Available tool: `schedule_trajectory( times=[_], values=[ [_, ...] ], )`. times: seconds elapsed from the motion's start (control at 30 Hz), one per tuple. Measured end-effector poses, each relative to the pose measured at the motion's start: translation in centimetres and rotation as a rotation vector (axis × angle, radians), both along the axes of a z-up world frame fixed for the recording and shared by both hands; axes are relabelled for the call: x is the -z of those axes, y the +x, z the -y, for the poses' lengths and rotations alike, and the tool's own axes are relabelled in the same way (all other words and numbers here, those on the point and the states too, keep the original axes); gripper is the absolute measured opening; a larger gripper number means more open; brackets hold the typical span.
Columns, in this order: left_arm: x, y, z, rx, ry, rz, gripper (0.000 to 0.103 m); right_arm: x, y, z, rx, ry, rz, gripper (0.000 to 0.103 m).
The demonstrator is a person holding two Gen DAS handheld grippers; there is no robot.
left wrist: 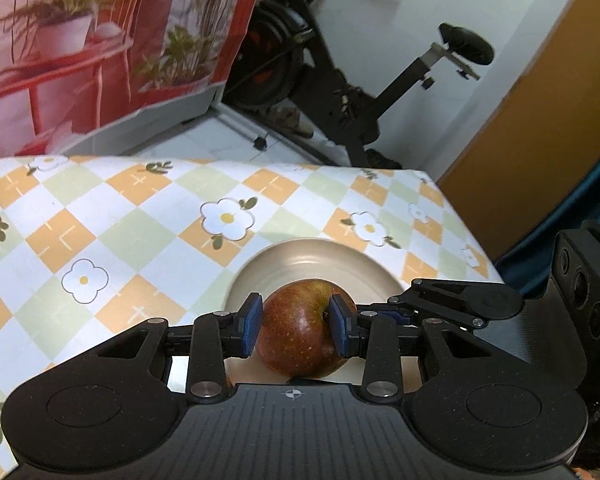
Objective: Organize fruits
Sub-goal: 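Carry the red apple onto the beige plate and open the left tool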
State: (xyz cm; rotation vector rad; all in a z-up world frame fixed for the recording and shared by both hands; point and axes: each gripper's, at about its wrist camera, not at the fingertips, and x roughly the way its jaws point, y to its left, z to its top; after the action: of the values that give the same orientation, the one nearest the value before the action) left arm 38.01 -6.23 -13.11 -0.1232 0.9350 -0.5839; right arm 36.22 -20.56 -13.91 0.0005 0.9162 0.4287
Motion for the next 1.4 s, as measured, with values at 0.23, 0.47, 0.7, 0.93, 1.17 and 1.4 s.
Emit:
schedule_trajectory(
  times=[0.23,0.47,0.7,0.93,1.17,1.4],
  values=[
    [1.9,1.7,0.1,-0.004,0.011,-0.036,0.038,2.3,2.0,0.3,0.0,-0.021,-0.038,0.059],
    [2.2,2.5,0.0,-0.02,0.025,-0.023,0.038,3.1,2.6,0.2,0.012,-0.028,-0.027,0.059],
    [2.2,2.3,0.6,-0.02,0.062,0.023,0.039,3.1,2.9,0.3,0.016,-0.035,-0.017,0.06],
    [2.1,1.8,0.8,-0.027,0.075,0.032,0.039,2.4,1.7,0.7,0.035,-0.062,0.001,0.062],
    [2.0,1.2,0.8,-0.043,0.085,0.038,0.04,1.0,-2.3,3.1,0.161,-0.028,0.064,0.062],
    [1.1,-0.6,0.1,-0.088,0.054,0.075,0.04,-0.1,-9.3,6.7,0.394,0.028,0.226,0.067]
  ],
)
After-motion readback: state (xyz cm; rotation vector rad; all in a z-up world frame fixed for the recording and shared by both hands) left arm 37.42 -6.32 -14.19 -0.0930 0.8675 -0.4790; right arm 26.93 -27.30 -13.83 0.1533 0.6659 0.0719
